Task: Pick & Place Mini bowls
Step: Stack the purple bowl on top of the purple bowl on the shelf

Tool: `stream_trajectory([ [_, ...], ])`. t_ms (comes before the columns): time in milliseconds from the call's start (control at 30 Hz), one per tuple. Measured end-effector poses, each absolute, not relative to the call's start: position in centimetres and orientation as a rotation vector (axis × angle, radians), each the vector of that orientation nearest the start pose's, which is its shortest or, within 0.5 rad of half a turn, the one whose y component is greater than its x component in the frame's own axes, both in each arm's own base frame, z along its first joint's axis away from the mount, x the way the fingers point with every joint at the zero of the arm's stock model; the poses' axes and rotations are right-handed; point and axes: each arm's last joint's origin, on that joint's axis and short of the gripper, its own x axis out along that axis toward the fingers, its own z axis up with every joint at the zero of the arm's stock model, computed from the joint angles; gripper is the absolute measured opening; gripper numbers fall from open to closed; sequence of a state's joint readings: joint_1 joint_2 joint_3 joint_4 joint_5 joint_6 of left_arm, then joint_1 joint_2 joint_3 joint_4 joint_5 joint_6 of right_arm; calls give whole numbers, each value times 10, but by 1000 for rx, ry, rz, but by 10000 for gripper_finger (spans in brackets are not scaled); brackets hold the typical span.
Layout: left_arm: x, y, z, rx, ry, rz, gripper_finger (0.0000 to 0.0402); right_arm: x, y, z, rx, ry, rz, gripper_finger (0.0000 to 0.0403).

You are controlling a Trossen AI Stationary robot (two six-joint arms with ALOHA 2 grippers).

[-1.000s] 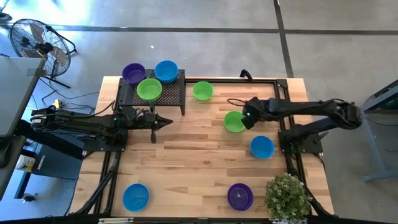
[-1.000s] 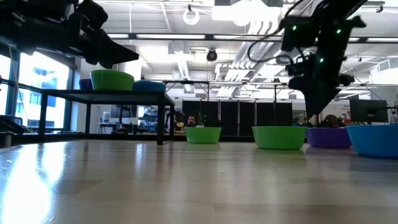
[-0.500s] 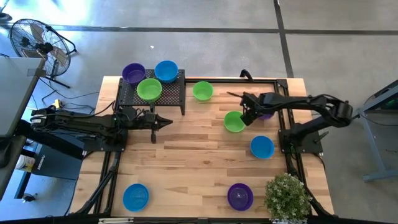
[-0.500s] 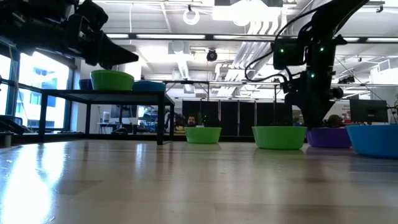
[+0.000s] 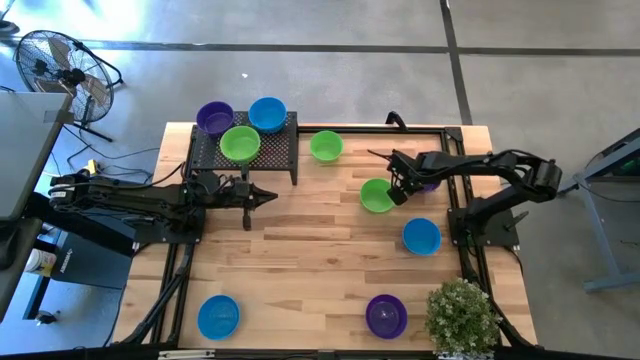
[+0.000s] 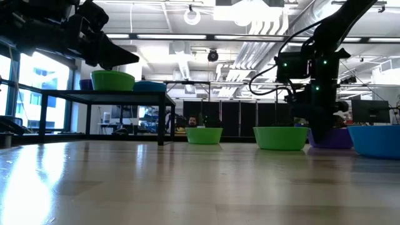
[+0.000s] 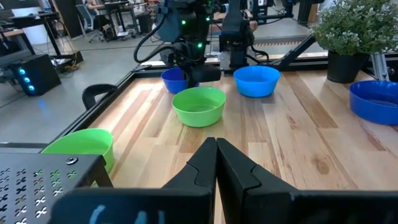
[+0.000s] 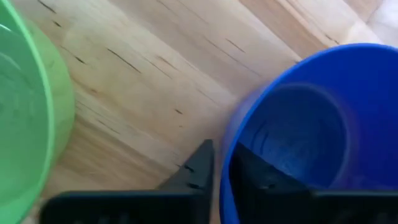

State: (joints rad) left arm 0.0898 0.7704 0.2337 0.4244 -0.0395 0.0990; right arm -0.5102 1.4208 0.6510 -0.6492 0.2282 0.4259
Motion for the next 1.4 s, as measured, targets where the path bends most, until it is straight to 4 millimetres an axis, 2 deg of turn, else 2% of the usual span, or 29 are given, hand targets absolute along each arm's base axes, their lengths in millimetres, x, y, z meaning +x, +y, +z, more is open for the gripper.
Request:
stream_trajectory([
  [67,167,16,203,96,119,124,1,182,-110,142,533,1292,-905,7],
  [200,167,16,203,96,119,126,1,182,-108,146,540,1280,-889,16],
  [300,167,16,203,96,120,127,1,181,-103,156,520,1236,-867,5],
  [500,167,16,202,96,124,127,1,175,-84,184,514,1131,-815,4],
  [700,167,17,202,97,124,129,1,183,-64,231,456,1065,-769,3],
  [833,167,17,202,102,124,132,1,215,-47,267,354,933,-657,2],
  [1000,167,17,202,103,125,153,1,274,-18,286,185,854,-462,3],
  [1167,167,17,202,106,128,158,1,337,17,272,12,861,-226,3],
  [1267,167,17,202,106,129,158,1,368,38,253,-100,898,-71,3],
  [1400,167,17,202,106,136,157,1,398,60,224,-223,960,79,3],
])
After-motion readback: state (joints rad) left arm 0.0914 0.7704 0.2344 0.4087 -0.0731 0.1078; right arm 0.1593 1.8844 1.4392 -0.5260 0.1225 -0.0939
